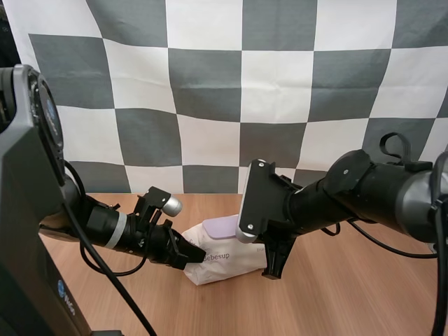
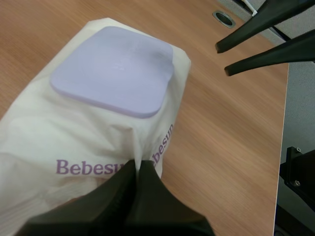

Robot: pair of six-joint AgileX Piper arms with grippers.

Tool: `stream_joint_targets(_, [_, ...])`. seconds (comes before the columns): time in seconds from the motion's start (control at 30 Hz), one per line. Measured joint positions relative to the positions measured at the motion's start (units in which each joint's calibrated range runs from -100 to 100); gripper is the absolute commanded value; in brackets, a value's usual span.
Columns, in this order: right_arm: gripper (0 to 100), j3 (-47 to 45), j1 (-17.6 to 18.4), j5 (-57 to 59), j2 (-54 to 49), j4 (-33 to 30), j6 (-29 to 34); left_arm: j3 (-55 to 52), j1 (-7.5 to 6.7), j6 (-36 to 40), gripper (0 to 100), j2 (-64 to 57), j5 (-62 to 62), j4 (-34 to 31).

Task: Open the wet wipes lid

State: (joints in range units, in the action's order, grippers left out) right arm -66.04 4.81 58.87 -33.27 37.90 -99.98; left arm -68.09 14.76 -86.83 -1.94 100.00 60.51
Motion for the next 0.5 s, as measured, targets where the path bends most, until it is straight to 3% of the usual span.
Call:
stream_joint_targets(0.33, [25, 0.0, 0.6, -6.9, 5.2, 0.8, 0.0, 0.0, 0.0, 0.1, 0, 0.0, 0.0, -1.0])
stream_joint_targets(0.5, [44, 0.0, 3.4, -12.4, 5.6, 2.6, 0.0, 0.0, 0.0, 0.1, 0, 0.0, 0.0, -1.0])
